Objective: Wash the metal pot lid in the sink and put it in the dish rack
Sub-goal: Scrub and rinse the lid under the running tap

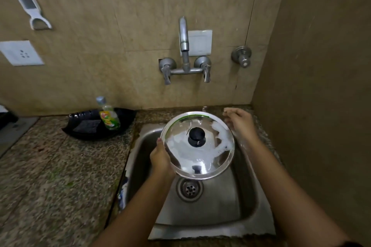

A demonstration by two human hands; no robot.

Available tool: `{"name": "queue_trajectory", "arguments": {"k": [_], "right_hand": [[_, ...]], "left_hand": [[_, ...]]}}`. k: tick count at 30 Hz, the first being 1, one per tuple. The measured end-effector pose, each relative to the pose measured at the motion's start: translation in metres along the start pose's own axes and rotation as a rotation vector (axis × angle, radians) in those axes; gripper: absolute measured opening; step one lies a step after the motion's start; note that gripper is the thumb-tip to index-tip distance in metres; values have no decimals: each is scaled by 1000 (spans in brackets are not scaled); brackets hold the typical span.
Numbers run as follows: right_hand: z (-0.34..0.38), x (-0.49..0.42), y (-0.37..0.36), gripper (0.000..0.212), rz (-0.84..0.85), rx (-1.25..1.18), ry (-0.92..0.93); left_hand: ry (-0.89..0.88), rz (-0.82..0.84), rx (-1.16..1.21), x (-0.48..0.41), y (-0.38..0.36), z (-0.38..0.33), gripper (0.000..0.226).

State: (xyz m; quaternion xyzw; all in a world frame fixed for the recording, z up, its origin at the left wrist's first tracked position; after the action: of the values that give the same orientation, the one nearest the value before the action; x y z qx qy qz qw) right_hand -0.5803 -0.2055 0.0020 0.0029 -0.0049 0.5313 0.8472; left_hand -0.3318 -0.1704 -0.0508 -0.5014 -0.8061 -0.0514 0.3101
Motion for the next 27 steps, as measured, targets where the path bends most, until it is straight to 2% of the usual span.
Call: {"name": "queue_trajectory", "arguments": {"k": [5, 6, 8, 9, 10, 13, 14, 19, 21, 27], "right_hand": [[30, -51, -39, 10, 33, 101, 63], [36, -60, -46, 16, 31, 147, 79], [53, -74, -58, 46, 9, 215, 119], [62, -80, -64, 53, 3, 232, 144], [68, -86, -70, 53, 7, 237, 178], [78, -96, -84, 18, 7, 303, 252], [78, -100, -87, 14, -17, 334, 264], [82, -104, -93, 33, -114, 450, 234], [82, -101, -95, 35, -136, 480, 227], [72, -102, -96, 47, -160, 382, 203]], "left_hand": [[20, -27, 15, -15, -6, -21, 43], [27, -39, 25, -17, -6, -25, 39], [11, -49, 46, -19, -8, -37, 35], [5, -35, 63, -22, -9, -42, 36], [9, -22, 78, -23, -12, -47, 37], [2, -15, 80, -25, -15, -55, 38], [1, -13, 78, -28, -15, -57, 38], [13, 1, 80, -35, -15, -62, 40], [30, -8, 80, -39, -12, -60, 40], [47, 1, 49, -46, -10, -55, 41]]}}
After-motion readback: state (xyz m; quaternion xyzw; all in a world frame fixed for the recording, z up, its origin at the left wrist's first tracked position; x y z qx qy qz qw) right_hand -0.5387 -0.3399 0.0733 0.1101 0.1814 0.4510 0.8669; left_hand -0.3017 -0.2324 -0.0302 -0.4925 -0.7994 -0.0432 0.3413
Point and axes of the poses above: each hand's wrist, its own x-axis away from the middle knuckle, its own y-axis out of the back of the hand, z = x × y, the point moved 6 cm from there along -x, towards the middle knuckle, and after that the axes turned 4 degrees about y, right-handed, at the moved point
